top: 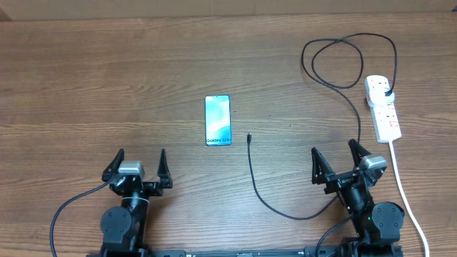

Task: Plug charger to phone and switch on socket

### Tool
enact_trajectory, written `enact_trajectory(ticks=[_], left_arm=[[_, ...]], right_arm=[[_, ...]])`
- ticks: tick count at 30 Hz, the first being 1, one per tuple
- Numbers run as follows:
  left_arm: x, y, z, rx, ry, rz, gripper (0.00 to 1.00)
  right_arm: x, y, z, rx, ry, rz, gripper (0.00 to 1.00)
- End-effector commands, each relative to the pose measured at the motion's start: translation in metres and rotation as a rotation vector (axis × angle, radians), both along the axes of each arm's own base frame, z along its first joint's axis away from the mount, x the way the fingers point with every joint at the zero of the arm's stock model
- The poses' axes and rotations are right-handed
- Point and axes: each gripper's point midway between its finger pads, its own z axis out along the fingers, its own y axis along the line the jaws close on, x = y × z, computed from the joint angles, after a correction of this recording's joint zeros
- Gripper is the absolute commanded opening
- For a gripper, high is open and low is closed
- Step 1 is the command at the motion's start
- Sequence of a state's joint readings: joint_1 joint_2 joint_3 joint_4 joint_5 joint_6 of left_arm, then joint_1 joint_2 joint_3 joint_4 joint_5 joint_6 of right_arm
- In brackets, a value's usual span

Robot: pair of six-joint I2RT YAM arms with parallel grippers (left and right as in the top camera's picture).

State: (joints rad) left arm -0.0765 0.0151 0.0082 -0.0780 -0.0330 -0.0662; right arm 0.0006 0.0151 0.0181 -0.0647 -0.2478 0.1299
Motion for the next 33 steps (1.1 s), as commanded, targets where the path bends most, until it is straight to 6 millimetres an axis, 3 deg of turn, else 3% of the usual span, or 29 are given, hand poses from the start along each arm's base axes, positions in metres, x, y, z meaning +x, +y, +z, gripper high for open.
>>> enact_trajectory(ticks=[1,21,23,24,27,29,30,33], left_arm=[[0.000,0.000,0.001,0.025,-0.009,-0.003,1.00],[0.000,0.001,0.001,0.024,-0.011,0.003,1.00],[-0.001,-0.011,0.002,-0.039,-0.008,-0.066,1.00],[-0.005,-0.034,0.012,-0.159,-0.031,-0.195,1.00],[-0.016,-0.062,0.047,-0.373,-0.112,-0.374,1.00],[-0.021,-0.064,0.074,-0.463,-0.194,-0.414,1.00],[-0.024,-0.063,0.083,-0.462,-0.231,-0.424,0.99],[-0.044,-0.061,0.134,-0.430,-0.463,-0.471,1.00]], right_arm=[[0.000,0.000,-0.003,-0.001,0.001,0.000,1.00],[0.000,0.000,-0.003,-0.001,0.001,0.000,1.00],[0.000,0.000,-0.003,-0.001,0.001,0.000,1.00],[0.000,0.000,-0.003,-0.001,0.001,0.000,1.00],[0.000,0.000,-0.003,-0.001,0.001,0.000,1.00],[0.000,0.000,-0.003,-0.001,0.001,0.000,1.00],[0.000,0.000,-0.003,-0.001,0.001,0.000,1.00],[0.000,0.000,-0.003,-0.001,0.001,0.000,1.00]])
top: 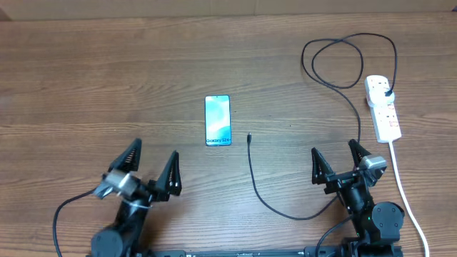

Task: Plug charger to phone and switch on socket

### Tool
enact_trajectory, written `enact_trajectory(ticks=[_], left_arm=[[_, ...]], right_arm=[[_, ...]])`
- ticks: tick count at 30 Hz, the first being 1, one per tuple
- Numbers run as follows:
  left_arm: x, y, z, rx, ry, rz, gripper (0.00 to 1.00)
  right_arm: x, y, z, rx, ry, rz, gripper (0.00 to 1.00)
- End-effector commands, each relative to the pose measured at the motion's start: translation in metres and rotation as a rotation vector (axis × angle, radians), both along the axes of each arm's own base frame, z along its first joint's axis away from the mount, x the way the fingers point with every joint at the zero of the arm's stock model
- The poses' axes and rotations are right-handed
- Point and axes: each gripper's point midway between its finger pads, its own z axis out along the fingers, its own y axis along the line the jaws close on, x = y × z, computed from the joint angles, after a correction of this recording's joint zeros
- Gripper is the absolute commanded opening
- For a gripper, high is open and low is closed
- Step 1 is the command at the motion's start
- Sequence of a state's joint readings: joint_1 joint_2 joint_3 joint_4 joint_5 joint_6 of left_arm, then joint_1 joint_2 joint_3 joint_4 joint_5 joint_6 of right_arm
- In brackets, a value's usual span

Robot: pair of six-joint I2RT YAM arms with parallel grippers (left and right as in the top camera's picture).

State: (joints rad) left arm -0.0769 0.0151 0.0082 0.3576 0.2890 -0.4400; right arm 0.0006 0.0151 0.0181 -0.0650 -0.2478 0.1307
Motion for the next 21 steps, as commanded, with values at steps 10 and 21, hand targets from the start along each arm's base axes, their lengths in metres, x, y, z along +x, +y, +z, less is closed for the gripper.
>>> enact_trajectory(ticks=[10,21], left_arm=[[-0.054,0.021,0.130,-0.091,-0.345,0.078,1.00],[0.024,-0.039,0.147,0.287,0.382,-0.213,1.00]], right_arm=[[0.000,0.000,-0.003,-0.001,0.001,0.000,1.00],[0.000,0.000,-0.003,-0.001,0.001,0.000,1.00]])
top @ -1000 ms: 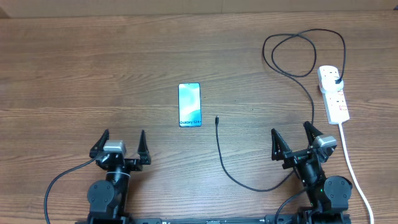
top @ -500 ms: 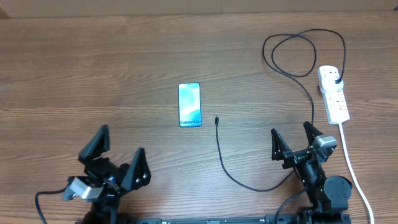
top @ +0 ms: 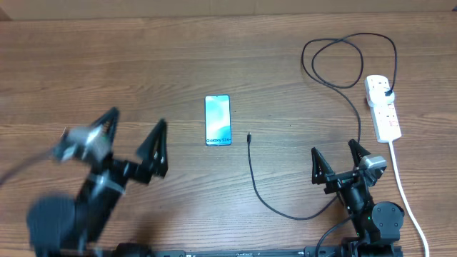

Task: Plug charger to phone and switch on socket

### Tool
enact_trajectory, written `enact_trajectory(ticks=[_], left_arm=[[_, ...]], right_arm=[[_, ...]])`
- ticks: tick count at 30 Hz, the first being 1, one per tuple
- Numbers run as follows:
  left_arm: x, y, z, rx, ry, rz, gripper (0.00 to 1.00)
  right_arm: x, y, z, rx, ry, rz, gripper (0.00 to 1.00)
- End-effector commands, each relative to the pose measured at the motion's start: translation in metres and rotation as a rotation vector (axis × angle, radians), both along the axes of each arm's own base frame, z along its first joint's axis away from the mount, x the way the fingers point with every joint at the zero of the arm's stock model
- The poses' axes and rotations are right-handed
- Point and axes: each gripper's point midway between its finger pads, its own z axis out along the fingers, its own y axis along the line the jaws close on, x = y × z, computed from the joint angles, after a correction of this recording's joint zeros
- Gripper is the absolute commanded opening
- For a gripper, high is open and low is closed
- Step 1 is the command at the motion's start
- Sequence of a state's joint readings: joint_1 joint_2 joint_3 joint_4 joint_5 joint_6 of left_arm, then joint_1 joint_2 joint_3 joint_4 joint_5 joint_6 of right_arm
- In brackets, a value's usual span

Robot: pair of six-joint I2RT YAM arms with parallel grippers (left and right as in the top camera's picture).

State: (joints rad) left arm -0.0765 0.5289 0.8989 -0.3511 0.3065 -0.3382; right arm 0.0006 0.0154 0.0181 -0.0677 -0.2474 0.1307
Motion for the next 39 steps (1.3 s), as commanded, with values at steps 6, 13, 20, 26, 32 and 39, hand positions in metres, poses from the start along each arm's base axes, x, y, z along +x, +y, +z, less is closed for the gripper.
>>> enact_trajectory(ticks=[6,13,20,26,32,39], left_arm=[[0.031,-0.089,0.026,0.036,0.249,-0.646,1.00],[0.101,-0.098,-0.041,0.118,0.669,-0.333,1.00],[0.127,-0.099,-0.080,0.341,0.953,-0.099,1.00],[0.149,-0.110,-0.129,0.431,1.133,-0.078,1.00],[0.153,-0.138,-0.170,0.378,1.261,-0.196,1.00],[0.155,-0.139,-0.211,0.385,1.393,-0.164,1.00]], right_arm=[[0.000,0.000,-0.002,-0.001,-0.002,0.000,1.00],[0.000,0.000,-0.002,-0.001,-0.002,0.000,1.00],[0.000,0.000,-0.002,-0.001,-0.002,0.000,1.00],[0.000,0.000,-0.002,-0.001,-0.002,0.000,1.00],[0.000,0.000,-0.002,-0.001,-0.002,0.000,1.00],[0.000,0.000,-0.002,-0.001,-0.002,0.000,1.00]])
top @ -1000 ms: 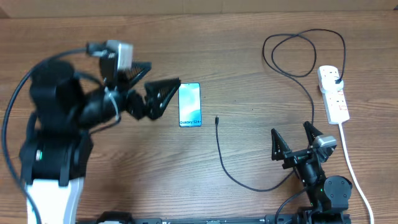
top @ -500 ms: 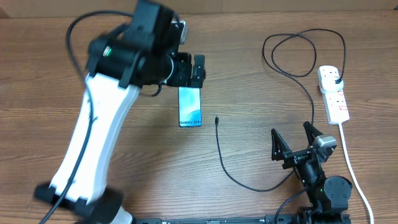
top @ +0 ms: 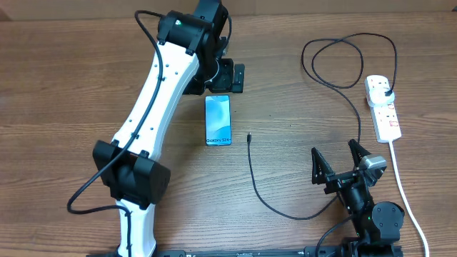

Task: Plug charger to phone and switch on socket
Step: 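Move the left gripper over the Galaxy phone and lower toward it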

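The phone (top: pixel 218 120) lies face up mid-table, its screen lit blue. My left arm reaches far out over the table, and its gripper (top: pixel 220 83) hangs open just beyond the phone's far end, one dark finger on each side. The black charger cable (top: pixel 255 178) lies to the right of the phone, with its free plug tip (top: pixel 248 135) a short way from the phone's lower right corner. The cable loops back to a white power strip (top: pixel 383 108) at the right. My right gripper (top: pixel 337 158) rests open at the near right.
The cable forms a wide loop (top: pixel 348 63) at the back right before it enters the black adapter (top: pixel 386 90) on the strip. The strip's white cord (top: pixel 404 193) runs down the right side past my right arm. The left arm's white links (top: pixel 161 107) cross the table's left half.
My left arm has moved from low at the near left to full reach over the table, its open gripper now at the phone's far end. Phone, cable and right arm are unchanged.
Both grippers first rested open at the table's near edge. The left arm then shifted and rose at the near left, blurred in the last earlier view. Now it stretches to the phone's far end, while the right arm, phone and cable have stayed put.
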### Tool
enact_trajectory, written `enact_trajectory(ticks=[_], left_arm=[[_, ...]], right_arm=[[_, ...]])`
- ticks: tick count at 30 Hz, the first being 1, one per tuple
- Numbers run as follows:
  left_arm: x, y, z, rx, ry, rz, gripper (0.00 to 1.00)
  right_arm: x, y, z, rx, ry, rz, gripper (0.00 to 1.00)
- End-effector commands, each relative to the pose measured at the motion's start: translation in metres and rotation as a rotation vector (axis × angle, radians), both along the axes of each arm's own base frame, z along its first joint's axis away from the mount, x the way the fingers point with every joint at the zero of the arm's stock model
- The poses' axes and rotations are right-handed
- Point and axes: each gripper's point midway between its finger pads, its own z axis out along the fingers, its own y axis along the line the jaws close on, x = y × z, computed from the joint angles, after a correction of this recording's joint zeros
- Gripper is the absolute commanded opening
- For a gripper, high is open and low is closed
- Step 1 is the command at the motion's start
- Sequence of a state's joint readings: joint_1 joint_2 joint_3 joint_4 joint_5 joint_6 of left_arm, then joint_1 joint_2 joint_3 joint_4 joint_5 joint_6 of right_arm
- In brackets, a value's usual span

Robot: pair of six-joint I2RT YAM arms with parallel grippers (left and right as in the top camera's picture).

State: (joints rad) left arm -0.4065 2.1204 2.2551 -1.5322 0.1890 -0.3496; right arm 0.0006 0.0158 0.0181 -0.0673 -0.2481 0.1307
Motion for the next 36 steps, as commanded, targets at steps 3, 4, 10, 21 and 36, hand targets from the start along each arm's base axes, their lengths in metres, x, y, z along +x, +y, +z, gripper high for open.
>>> enact_trajectory(ticks=[3,4,10,21,36], left_arm=[[0.0022,-0.0097,-0.0141,-0.006,0.042,0.017,1.00],[0.0022,-0.0099,-0.0144,-0.004,0.042,0.016,1.00],[-0.0011,-0.0121,-0.0156,0.004,0.048,0.008,1.00],[-0.0025,-0.0117,-0.0158,0.006,0.053,0.007,1.00],[-0.0037,-0.0133,-0.0158,0.006,0.055,0.003,1.00]], right_arm=[[0.0003,-0.0001,-0.0021,-0.001,-0.002,0.000,1.00],[0.0003,-0.0001,-0.0021,-0.001,-0.002,0.000,1.00],[0.0003,-0.0001,-0.0021,-0.001,-0.002,0.000,1.00],[0.0003,-0.0001,-0.0021,-0.001,-0.002,0.000,1.00],[0.0003,-0.0001,-0.0021,-0.001,-0.002,0.000,1.00]])
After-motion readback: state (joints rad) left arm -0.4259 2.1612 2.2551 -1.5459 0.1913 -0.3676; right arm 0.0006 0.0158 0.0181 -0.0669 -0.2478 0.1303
